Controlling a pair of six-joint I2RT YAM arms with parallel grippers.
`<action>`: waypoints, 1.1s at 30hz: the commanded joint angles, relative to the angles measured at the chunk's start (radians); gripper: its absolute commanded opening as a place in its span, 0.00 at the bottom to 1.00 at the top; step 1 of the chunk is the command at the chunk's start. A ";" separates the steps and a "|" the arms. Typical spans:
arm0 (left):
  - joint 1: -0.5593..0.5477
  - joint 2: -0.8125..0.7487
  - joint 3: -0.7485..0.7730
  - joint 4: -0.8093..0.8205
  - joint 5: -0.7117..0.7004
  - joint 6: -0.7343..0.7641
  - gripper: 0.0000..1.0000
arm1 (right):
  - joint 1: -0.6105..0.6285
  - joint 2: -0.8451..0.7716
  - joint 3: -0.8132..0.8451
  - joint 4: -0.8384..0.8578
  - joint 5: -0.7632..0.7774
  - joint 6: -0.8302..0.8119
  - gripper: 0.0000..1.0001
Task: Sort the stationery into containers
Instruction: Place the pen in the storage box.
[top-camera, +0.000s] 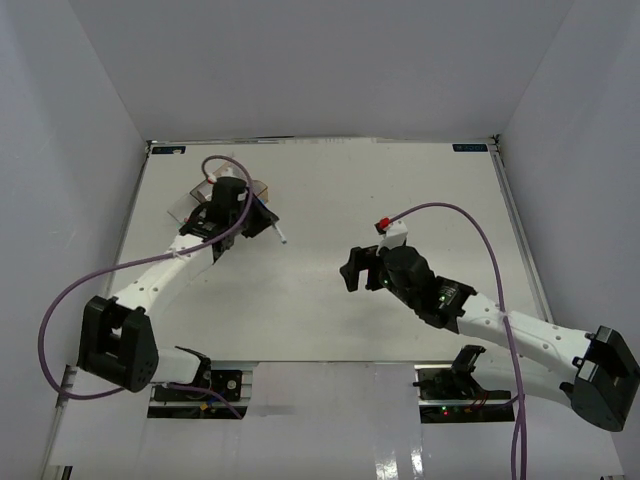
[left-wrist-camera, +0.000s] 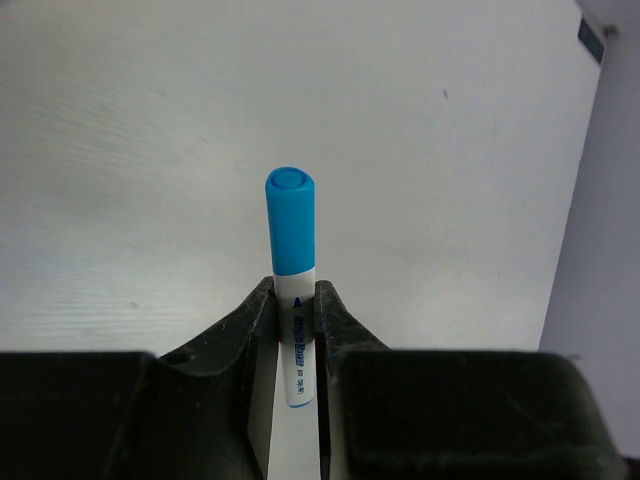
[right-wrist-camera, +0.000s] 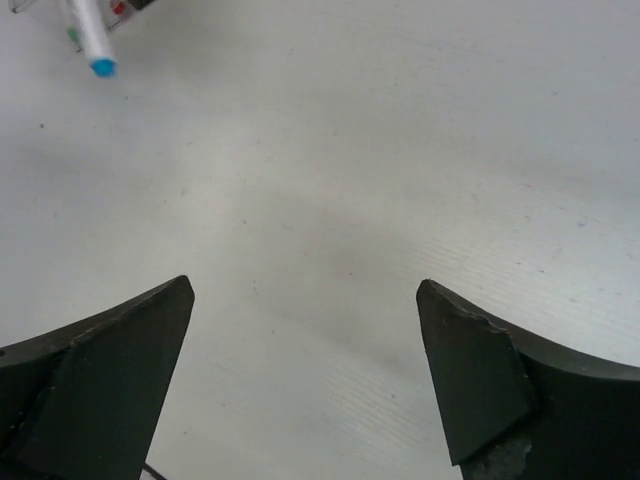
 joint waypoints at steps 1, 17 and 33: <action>0.168 -0.095 -0.005 -0.090 -0.041 0.087 0.06 | 0.000 -0.068 -0.007 -0.077 0.145 -0.092 0.94; 0.647 0.196 0.199 -0.142 0.093 0.237 0.14 | -0.007 -0.292 -0.169 -0.113 0.210 -0.148 0.90; 0.670 0.342 0.264 -0.157 0.108 0.243 0.39 | -0.009 -0.380 -0.206 -0.165 0.258 -0.151 0.90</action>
